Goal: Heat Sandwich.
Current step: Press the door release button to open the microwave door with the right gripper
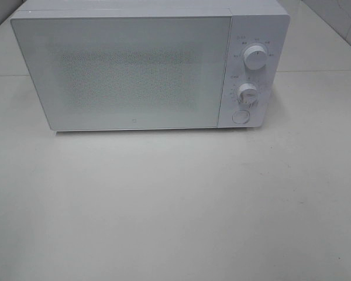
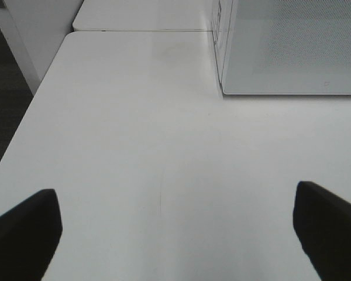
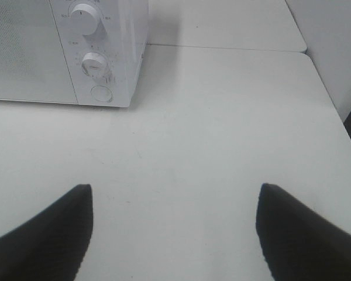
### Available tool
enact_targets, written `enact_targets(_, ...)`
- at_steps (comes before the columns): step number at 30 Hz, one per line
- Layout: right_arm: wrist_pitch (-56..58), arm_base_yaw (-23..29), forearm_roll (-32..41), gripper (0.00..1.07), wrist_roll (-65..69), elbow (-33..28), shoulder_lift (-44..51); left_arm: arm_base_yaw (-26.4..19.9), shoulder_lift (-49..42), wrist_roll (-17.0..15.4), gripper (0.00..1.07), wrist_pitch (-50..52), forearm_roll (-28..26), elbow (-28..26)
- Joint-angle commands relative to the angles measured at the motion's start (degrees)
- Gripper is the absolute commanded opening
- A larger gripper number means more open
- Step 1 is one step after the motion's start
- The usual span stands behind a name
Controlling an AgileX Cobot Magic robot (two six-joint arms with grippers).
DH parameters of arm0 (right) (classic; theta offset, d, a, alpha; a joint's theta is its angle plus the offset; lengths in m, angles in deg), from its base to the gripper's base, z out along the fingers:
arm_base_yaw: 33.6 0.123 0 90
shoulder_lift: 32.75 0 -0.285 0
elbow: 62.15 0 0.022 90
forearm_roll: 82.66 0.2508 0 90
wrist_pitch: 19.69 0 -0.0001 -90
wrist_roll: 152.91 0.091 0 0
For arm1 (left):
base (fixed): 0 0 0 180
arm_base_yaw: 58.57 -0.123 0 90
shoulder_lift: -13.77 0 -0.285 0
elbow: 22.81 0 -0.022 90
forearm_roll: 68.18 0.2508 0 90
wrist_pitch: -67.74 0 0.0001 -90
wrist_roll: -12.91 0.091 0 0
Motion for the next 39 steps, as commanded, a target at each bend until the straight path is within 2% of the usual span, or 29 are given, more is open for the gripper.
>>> enact_targets(1, -3.3, -0.5, 0.1, 0.75, 0.1, 0.5, -2.1, -0.1, -1.4, -0.1, 1.01, 0.5, -0.3, 0.1)
enact_targets(10, -18.6, -0.5, 0.0, 0.75, 0.1, 0.3, -13.6, -0.1, -1.4, -0.1, 1.01, 0.5, -0.3, 0.1)
enact_targets(39, -49.0, -0.5, -0.1, 0.75, 0.1, 0.3, -44.8, -0.1, -1.4, -0.1, 1.01, 0.5, -0.3, 0.1)
